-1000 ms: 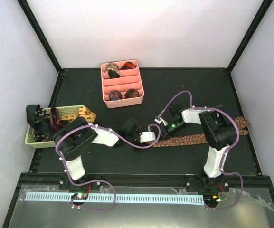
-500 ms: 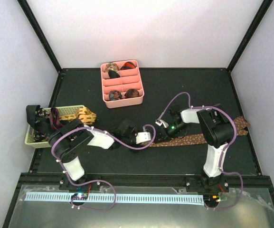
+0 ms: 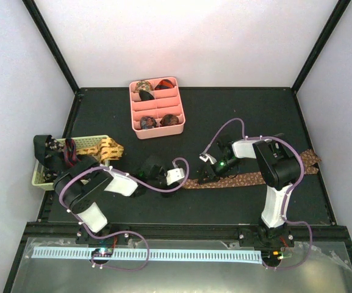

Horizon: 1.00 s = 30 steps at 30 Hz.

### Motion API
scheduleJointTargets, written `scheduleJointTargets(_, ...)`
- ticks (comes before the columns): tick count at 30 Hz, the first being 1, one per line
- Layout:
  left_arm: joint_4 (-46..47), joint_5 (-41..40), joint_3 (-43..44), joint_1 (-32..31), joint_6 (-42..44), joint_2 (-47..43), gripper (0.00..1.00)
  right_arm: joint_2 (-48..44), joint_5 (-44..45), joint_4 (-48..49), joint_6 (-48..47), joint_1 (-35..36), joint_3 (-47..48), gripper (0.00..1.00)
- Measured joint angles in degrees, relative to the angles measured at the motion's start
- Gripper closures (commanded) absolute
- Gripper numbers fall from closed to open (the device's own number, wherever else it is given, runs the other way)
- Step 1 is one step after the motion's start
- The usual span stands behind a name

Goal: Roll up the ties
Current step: Roll the tie at the center of the board.

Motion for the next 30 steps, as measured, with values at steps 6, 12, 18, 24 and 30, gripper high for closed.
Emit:
scheduleJointTargets(6,0.72,2.03,-0.35,-0.11,0.55,-3.41,0.61,0.07,-0.02,-0.02,0.02,0.00,0.02,0.98)
scheduleJointTargets(12,1.14,3.02,2.16,-1.20,0.17,-3.43,0.68,0.37,-0.04,-0.46,0.02,0.00,0.44,0.98)
scheduleJointTargets(18,1.51,4.28,5.99,-1.97,-0.48,0.04,0.66,0.59,-0.07,-0.81,0.07,0.00,0.70,0.98)
scheduleJointTargets(24,1.40,4.42,9.97,-3.56,-1.51,4.79,0.65,0.63,-0.07,-0.87,0.07,0.00,0.76,0.98)
scheduleJointTargets(30,-1.01,4.07,10.88,-3.85,-1.27,7.82,0.67,0.63,-0.04,-0.92,0.09,0.00,0.79,0.98)
